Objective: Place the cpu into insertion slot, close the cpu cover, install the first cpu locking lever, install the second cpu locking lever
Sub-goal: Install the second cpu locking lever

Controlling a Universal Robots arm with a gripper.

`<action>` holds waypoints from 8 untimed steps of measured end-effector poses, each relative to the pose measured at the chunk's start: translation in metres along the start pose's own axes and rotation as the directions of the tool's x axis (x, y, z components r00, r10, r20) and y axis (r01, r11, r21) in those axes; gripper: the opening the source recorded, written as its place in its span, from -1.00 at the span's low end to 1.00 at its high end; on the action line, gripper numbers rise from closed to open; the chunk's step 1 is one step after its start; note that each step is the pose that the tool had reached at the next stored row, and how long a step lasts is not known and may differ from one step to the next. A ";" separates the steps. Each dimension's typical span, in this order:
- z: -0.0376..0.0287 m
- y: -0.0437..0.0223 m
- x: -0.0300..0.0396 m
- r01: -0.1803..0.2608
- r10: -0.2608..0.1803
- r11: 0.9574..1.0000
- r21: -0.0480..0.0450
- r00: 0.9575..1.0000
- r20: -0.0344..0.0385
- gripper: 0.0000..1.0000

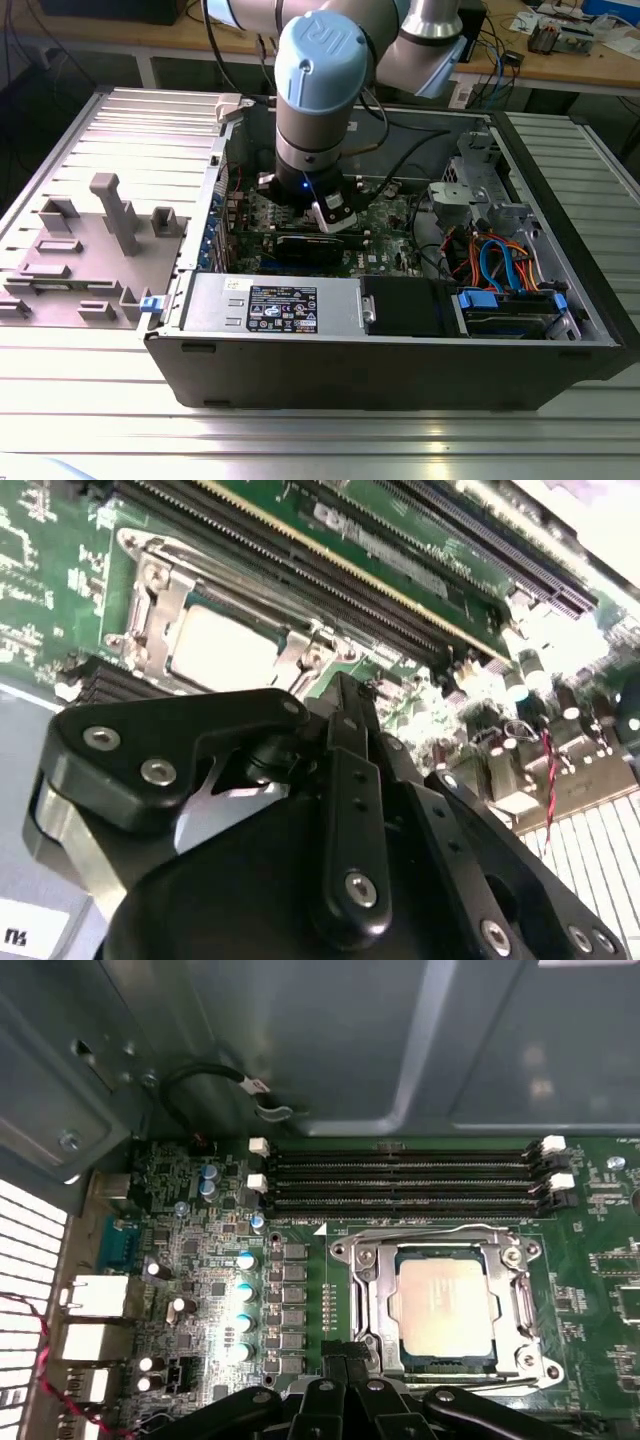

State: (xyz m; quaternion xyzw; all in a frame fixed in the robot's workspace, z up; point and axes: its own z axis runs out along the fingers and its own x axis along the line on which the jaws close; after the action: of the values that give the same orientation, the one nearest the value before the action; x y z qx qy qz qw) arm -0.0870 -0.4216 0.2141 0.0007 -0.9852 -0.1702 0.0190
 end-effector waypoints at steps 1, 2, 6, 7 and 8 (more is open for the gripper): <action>-0.0014 0.0005 0.0000 0.000 0.000 1.000 0.000 1.000 0.000 -0.79; -0.0013 0.0005 0.0000 0.000 0.000 1.000 0.000 1.000 0.000 -0.79; -0.0015 0.0005 0.0001 0.000 0.000 1.000 0.000 1.000 0.000 -0.79; -0.0014 0.0005 0.0001 0.000 0.000 1.000 0.000 1.000 0.000 -0.79; -0.0014 0.0005 0.0001 0.000 0.000 1.000 0.000 1.000 0.000 -0.79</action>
State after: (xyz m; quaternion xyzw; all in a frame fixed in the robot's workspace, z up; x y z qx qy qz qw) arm -0.0870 -0.4216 0.2156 0.0007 -0.9852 -0.1704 0.0190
